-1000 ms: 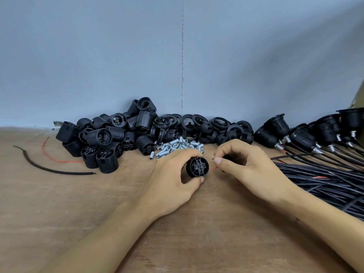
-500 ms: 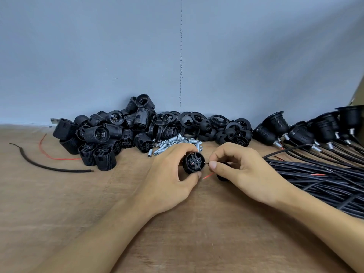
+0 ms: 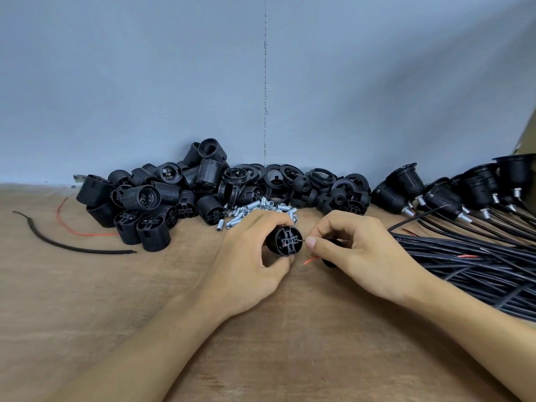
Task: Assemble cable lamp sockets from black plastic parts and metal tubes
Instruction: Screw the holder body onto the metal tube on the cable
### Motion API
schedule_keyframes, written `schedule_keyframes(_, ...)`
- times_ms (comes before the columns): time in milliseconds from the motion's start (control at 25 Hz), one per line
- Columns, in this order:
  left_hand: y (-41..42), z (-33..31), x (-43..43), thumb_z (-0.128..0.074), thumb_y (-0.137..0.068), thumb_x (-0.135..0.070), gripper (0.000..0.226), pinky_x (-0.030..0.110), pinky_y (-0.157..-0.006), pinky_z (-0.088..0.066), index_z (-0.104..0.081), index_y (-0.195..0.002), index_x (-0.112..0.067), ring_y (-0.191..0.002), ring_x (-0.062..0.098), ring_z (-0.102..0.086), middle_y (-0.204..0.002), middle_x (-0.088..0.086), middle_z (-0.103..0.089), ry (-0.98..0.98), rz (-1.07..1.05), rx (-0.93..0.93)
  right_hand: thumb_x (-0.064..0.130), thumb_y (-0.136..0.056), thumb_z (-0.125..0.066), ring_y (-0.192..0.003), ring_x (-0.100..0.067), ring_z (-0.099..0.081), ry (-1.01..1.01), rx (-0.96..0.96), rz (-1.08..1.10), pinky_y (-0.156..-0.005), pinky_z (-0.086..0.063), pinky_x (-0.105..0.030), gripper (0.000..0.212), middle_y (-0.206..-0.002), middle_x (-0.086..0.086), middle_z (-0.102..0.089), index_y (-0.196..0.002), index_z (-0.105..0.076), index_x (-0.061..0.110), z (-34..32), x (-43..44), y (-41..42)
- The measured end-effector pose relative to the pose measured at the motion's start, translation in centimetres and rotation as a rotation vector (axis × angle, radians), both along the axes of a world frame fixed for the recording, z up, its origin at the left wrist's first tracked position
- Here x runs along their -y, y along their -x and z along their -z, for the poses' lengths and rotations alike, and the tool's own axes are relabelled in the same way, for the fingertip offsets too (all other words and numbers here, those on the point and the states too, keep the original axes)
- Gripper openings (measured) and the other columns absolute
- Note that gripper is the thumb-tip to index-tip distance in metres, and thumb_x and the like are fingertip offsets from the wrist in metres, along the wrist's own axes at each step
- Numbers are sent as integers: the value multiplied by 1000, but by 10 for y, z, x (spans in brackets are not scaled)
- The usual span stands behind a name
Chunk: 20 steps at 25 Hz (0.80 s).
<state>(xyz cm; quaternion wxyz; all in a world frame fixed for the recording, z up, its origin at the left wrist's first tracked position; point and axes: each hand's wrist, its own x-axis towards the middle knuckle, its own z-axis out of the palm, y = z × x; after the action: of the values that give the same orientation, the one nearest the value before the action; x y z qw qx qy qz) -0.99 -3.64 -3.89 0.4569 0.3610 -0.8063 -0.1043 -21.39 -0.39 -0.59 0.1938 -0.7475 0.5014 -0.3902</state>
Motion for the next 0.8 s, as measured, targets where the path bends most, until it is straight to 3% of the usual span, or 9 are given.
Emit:
schedule_keyframes(120, 0, 0, 0, -79, -74, -10, 40, 12, -86, -44, -67, -108, -27, -100, 2, -59, -105, -16, -62, 16, 4, 12, 28, -91, -72, -79, -6, -64, -7, -19, 3, -73, -47, -18, 13, -81, 11, -69, -77, -71, 28, 0, 0, -1)
schedule_keyframes(360, 0, -1, -1, -80, -74, -14, 41, 7, -86, -41, -67, -109, -32, -99, 2, -60, -107, -16, -59, 33, -8, 24, 27, -88, -73, -74, -1, -62, 5, -18, 33, -66, -42, -11, 14, -80, 15, -69, -75, -70, 27, 1, 0, -1)
schedule_keyframes(680, 3, 2, -1, -84, -72, -12, 38, 2, -83, -36, -74, -106, -27, -94, -3, -56, -98, -12, -56, 63, -41, 32, 20, -85, -74, -83, -5, -61, 127, -129, 63, -70, -39, -8, 16, -80, 14, -64, -73, -67, 28, 4, -1, -4)
schedule_keyframes(800, 2, 3, -1, -83, -73, -21, 35, 2, -82, -35, -74, -106, -30, -91, -2, -56, -96, -16, -56, 51, -42, 43, 18, -86, -73, -83, -6, -60, 140, -173, 39, -70, -39, -7, 15, -81, 13, -61, -74, -68, 26, 3, -2, -3)
